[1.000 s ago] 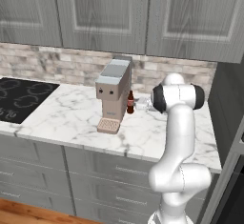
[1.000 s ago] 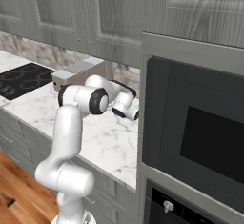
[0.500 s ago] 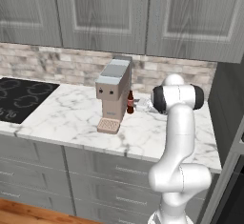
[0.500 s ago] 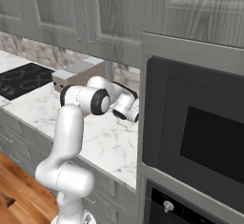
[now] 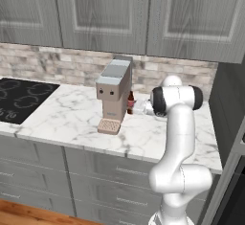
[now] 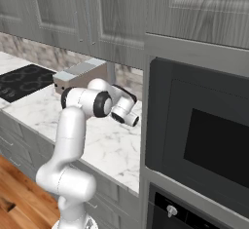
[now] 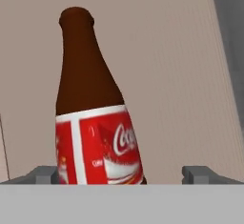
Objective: Move the drinks to the dining counter.
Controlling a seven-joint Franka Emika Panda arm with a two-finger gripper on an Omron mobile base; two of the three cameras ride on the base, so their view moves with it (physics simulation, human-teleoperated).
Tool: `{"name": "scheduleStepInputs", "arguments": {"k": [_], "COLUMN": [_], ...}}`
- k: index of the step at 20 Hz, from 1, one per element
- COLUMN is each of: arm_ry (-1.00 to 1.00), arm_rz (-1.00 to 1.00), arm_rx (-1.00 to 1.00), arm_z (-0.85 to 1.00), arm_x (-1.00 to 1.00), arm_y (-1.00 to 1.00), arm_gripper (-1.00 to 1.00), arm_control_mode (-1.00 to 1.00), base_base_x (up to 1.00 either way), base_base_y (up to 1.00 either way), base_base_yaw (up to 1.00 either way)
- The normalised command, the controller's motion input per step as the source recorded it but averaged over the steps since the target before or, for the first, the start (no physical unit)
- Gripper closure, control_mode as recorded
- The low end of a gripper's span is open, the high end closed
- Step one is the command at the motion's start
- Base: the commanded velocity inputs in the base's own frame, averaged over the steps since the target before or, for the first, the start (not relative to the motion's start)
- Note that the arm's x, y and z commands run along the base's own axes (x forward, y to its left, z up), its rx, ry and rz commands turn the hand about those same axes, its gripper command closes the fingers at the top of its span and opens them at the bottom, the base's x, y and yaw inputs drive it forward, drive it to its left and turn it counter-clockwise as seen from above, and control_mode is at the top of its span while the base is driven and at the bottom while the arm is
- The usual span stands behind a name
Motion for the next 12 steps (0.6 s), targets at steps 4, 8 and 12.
{"name": "scheduleStepInputs", "arguments": {"k": [4, 8, 12], "arm_ry": [-0.03, 0.0, -0.01], "arm_rz": [0.0, 0.0, 0.0], "arm_rx": [0.0, 0.0, 0.04], "arm_z": [-0.01, 0.0, 0.06], "arm_x": [0.06, 0.04, 0.0], "arm_y": [0.32, 0.21, -0.06], "arm_gripper": [-1.0, 1.0, 1.0], "arm_control_mode": [-1.0, -1.0, -1.0], "base_base_x": [0.0, 0.0, 0.0], "base_base_y": [0.0, 0.0, 0.0], "base_base_yaw": [0.0, 0.0, 0.0]}}
